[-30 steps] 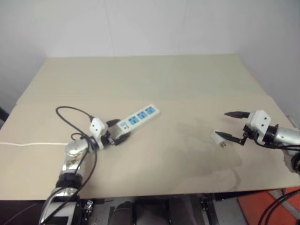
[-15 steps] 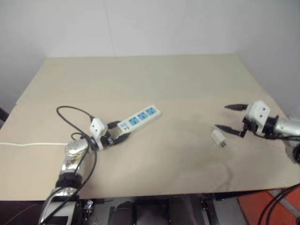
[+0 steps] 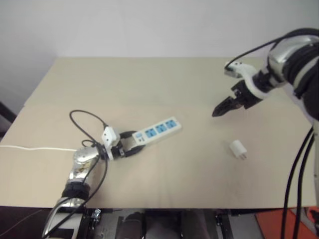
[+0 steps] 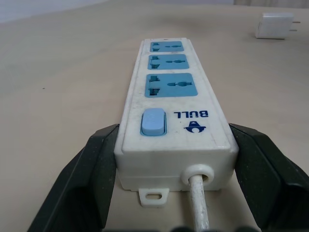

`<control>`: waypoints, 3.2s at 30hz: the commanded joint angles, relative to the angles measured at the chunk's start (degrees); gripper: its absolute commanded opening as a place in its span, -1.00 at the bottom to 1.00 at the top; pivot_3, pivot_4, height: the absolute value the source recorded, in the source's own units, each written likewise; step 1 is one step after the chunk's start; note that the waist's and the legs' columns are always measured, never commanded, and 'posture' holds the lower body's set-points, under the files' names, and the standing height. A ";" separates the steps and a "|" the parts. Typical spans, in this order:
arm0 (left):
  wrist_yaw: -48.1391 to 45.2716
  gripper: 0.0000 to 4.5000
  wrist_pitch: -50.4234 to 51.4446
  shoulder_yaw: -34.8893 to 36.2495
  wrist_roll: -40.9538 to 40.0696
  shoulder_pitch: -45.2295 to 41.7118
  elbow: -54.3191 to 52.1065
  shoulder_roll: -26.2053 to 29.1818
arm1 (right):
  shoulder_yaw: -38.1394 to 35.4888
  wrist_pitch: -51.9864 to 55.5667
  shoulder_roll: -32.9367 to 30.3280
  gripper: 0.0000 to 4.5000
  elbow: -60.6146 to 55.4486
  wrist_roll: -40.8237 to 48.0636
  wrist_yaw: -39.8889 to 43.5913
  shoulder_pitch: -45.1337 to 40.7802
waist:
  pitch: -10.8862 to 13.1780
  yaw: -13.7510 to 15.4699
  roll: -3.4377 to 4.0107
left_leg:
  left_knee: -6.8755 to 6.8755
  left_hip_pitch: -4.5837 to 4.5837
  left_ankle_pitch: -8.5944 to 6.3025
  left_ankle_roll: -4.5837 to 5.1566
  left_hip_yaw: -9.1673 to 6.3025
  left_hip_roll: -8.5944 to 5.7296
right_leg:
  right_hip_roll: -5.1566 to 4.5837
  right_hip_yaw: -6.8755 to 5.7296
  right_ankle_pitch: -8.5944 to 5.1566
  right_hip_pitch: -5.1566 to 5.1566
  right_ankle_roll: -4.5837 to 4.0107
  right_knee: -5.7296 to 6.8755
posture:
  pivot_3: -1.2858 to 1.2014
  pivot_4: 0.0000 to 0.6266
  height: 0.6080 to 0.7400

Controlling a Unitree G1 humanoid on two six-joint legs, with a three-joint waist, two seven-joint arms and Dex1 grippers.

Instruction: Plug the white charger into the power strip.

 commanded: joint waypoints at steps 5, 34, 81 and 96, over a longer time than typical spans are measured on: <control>-0.84 0.43 -0.30 -0.87 0.59 1.35 -0.27 0.14 | -4.62 9.54 -0.15 1.00 1.87 1.86 -14.05 2.25 | -0.07 -0.13 0.07 | -0.05 0.02 0.00 0.01 0.06 -0.07 | 0.05 0.00 0.00 -0.04 0.00 0.02 | 0.03 -0.52 1.00; -0.86 0.43 -0.67 -0.50 0.75 0.66 2.02 0.26 | -11.09 1.02 -6.21 1.00 1.87 -1.24 -20.68 16.79 | -0.18 -1.02 0.08 | 0.05 0.25 0.12 0.06 0.24 -0.14 | 0.10 -0.06 -0.01 0.31 0.01 0.07 | 0.03 -0.52 1.00; -18.37 0.43 -2.02 -6.18 3.30 -15.09 16.12 -4.23 | -45.98 -103.75 -0.67 -0.50 1.87 14.92 13.66 42.63 | -0.19 -3.00 -0.17 | -0.02 0.26 0.20 -0.10 0.18 -0.05 | 0.18 -0.24 0.06 0.74 0.17 -0.76 | 0.03 -0.52 1.00; -16.96 0.43 -0.98 -6.03 3.98 -11.86 11.72 -2.84 | -46.80 -97.60 3.84 -0.50 1.87 16.38 20.73 43.06 | -0.14 -2.70 -0.28 | 0.04 0.66 0.16 -0.05 0.01 0.03 | 0.24 -0.23 0.12 1.12 0.23 -0.80 | 0.03 -0.52 1.00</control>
